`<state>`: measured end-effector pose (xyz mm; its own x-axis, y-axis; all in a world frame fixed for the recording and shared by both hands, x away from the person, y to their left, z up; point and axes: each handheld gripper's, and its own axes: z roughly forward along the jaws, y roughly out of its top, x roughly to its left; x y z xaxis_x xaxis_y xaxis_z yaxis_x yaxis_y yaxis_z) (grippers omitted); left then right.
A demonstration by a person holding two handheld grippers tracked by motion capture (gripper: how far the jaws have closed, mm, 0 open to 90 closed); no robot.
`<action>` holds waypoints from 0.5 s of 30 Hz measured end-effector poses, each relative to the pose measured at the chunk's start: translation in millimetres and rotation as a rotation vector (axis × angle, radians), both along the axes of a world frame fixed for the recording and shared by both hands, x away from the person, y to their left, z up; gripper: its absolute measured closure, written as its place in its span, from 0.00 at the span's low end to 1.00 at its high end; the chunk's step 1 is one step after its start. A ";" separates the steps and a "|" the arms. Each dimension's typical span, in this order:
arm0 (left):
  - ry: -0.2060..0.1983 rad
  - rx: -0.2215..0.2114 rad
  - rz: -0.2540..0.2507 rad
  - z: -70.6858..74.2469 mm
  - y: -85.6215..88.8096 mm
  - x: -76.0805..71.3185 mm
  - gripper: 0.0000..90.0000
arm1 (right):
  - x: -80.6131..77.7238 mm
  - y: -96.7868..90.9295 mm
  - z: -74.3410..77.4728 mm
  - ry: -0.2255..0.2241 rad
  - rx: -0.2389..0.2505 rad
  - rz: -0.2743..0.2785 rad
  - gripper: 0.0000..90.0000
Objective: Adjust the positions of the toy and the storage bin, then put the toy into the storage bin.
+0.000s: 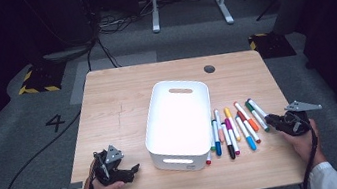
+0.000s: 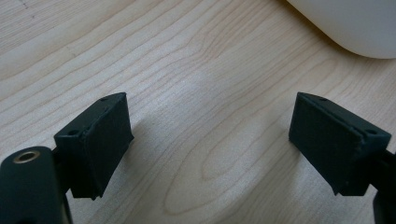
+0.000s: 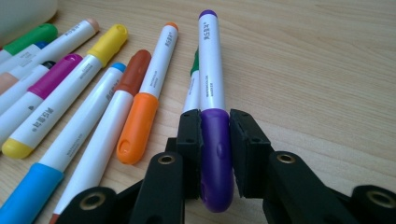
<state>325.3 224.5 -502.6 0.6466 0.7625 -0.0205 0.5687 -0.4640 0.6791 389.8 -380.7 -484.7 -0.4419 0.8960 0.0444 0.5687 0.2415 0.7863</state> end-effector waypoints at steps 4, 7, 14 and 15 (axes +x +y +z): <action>0.000 0.000 0.001 0.0 -0.1 -0.1 0.15 | -0.3 -0.8 5.6 -0.018 0.022 0.002 0.84; 0.000 0.000 0.001 0.0 0.0 0.0 0.15 | 0.3 -1.2 7.3 -0.021 0.037 0.003 0.84; 0.000 0.000 0.003 0.0 -0.2 -0.2 0.15 | -2.5 1.1 13.0 -0.046 0.031 0.017 0.84; 0.000 0.000 0.003 0.0 -0.2 -0.2 0.15 | -3.2 1.2 14.0 -0.049 0.025 0.020 0.84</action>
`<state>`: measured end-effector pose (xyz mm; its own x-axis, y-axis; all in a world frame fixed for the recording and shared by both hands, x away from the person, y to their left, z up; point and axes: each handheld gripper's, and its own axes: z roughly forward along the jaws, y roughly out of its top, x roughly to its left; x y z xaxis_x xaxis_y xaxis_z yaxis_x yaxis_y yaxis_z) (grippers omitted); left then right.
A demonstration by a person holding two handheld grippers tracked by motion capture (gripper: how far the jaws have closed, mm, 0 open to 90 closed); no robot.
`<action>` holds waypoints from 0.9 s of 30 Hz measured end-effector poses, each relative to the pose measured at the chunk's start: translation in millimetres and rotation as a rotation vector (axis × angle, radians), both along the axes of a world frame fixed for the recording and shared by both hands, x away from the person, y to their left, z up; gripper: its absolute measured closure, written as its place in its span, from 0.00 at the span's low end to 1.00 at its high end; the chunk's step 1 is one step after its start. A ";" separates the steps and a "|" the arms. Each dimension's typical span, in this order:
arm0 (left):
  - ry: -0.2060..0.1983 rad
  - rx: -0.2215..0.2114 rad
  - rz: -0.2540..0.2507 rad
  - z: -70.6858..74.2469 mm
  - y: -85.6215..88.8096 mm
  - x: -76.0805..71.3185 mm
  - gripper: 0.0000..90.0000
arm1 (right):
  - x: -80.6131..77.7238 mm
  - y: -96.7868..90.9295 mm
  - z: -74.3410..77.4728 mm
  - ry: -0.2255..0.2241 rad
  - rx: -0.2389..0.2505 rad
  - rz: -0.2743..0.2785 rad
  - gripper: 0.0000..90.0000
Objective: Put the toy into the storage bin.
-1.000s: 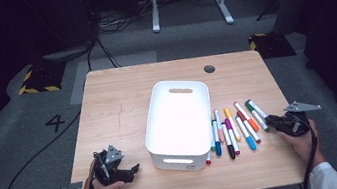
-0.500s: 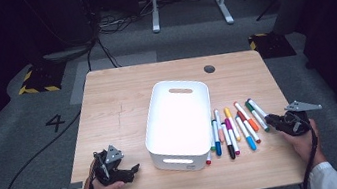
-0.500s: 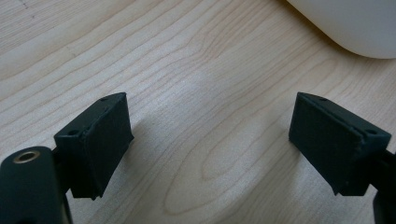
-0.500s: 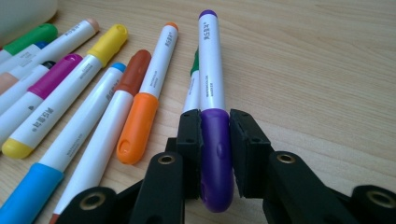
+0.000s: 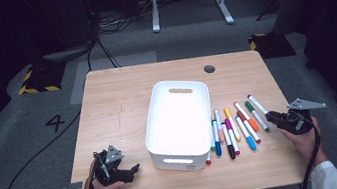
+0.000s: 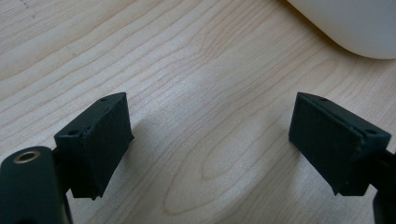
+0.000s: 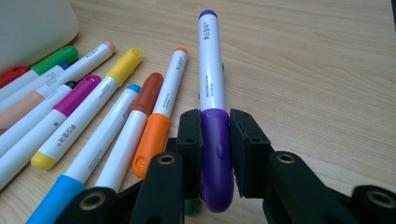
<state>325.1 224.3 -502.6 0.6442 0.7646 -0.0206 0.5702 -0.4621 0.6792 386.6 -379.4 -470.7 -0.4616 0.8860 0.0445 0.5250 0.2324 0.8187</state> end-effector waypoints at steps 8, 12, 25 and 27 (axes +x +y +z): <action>0.000 0.000 0.000 0.0 0.0 0.0 0.15 | -5.7 3.2 14.3 -0.038 0.027 0.031 0.84; -0.002 0.003 0.006 0.4 -0.1 -0.6 0.15 | -8.5 9.0 22.2 -0.053 0.030 0.065 0.84; 0.000 0.000 0.007 0.0 -0.4 -0.8 0.15 | -20.2 33.9 56.1 -0.108 0.063 0.166 0.84; -0.001 0.001 0.008 0.1 -0.3 -0.8 0.15 | -21.2 36.9 61.0 -0.123 0.052 0.188 0.84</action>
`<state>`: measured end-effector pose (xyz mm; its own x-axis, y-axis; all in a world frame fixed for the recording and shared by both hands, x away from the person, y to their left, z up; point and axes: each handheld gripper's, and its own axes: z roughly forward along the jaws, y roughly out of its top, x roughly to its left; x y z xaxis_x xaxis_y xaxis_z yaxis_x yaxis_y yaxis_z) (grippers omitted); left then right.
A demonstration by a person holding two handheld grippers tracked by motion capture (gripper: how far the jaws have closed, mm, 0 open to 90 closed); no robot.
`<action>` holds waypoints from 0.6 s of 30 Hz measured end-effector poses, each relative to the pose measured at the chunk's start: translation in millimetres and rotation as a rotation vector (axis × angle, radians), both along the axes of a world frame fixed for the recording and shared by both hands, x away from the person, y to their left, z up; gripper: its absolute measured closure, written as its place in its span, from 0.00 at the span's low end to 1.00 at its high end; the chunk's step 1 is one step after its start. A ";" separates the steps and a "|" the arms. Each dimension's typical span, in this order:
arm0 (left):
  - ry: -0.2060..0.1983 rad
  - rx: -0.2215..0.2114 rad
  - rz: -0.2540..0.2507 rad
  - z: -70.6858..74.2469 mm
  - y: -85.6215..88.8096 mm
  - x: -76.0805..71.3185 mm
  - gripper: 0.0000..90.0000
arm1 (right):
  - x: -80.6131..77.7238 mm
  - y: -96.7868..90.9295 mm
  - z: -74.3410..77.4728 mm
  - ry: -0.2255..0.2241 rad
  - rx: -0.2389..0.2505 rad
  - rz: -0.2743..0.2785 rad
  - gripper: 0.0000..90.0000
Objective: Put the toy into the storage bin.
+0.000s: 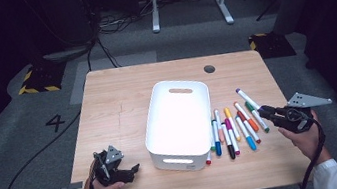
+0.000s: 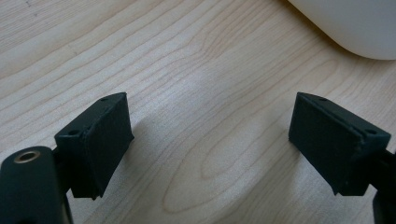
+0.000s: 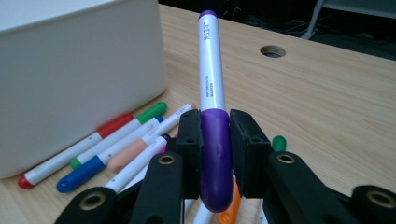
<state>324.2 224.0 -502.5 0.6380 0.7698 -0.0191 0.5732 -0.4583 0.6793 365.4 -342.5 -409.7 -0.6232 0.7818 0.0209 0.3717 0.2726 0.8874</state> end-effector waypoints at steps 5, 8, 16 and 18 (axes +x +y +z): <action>0.001 -0.001 -0.001 -0.1 0.0 0.0 0.15 | -2.3 8.5 12.7 -0.014 0.015 0.038 0.84; 0.000 0.000 0.000 0.0 0.0 0.0 0.15 | -3.3 16.1 20.1 -0.020 0.025 0.054 0.84; 0.000 -0.001 0.000 0.0 0.0 0.0 0.15 | -5.3 43.2 38.0 -0.047 0.018 0.133 0.84; 0.000 0.000 0.000 0.0 0.0 0.0 0.15 | -5.7 49.9 40.6 -0.048 0.014 0.151 0.84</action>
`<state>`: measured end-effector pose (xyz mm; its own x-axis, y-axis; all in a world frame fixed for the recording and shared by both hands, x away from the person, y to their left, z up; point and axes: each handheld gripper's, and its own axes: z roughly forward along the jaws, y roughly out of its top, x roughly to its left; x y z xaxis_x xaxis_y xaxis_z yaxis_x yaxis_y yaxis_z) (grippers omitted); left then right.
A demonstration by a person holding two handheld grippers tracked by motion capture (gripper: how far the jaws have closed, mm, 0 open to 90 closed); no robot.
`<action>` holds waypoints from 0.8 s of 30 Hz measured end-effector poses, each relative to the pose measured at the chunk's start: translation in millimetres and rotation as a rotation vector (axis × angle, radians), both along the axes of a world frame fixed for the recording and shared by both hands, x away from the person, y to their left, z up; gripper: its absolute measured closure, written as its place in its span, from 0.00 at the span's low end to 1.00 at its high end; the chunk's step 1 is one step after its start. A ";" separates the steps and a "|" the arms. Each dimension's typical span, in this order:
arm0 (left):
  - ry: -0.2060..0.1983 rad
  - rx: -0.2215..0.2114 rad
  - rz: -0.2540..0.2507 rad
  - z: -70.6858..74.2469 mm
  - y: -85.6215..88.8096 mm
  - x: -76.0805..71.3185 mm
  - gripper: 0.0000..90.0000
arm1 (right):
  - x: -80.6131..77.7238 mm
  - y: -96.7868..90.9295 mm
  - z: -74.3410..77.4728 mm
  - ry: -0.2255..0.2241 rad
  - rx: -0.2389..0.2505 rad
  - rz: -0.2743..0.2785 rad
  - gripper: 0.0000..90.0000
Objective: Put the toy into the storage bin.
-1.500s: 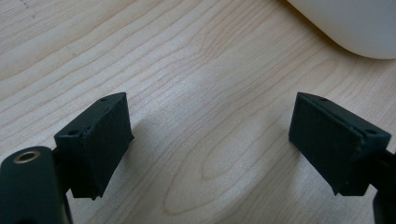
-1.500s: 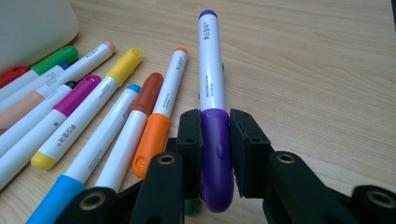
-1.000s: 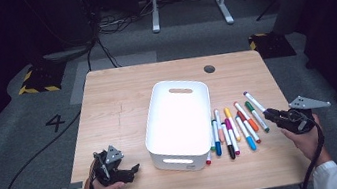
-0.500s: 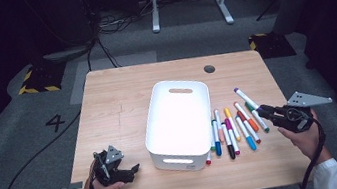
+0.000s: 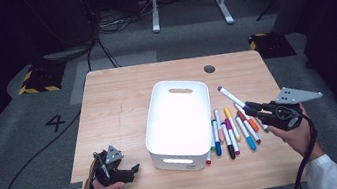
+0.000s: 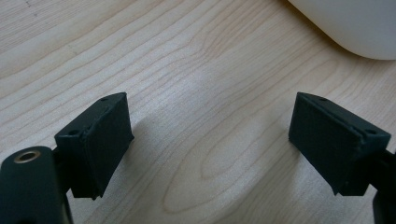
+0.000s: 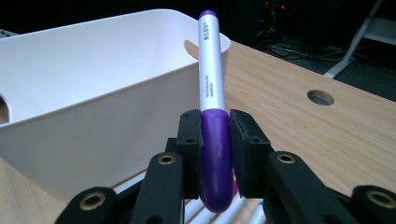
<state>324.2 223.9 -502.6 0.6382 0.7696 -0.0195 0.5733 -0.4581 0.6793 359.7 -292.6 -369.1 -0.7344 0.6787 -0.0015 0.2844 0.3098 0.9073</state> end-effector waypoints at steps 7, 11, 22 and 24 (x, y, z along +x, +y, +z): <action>0.000 0.000 0.000 0.0 0.0 0.0 0.15 | -0.7 22.4 7.2 -0.008 -0.003 0.050 0.84; 0.000 0.000 0.000 0.0 0.0 0.0 0.15 | -0.6 38.8 9.9 -0.015 -0.019 0.091 0.84; 0.002 -0.002 -0.004 -0.2 0.1 0.1 0.15 | -4.1 83.7 16.6 -0.020 -0.064 0.192 0.84; 0.001 -0.003 -0.004 -0.2 0.1 0.1 0.15 | -4.0 90.1 17.5 -0.020 -0.068 0.206 0.84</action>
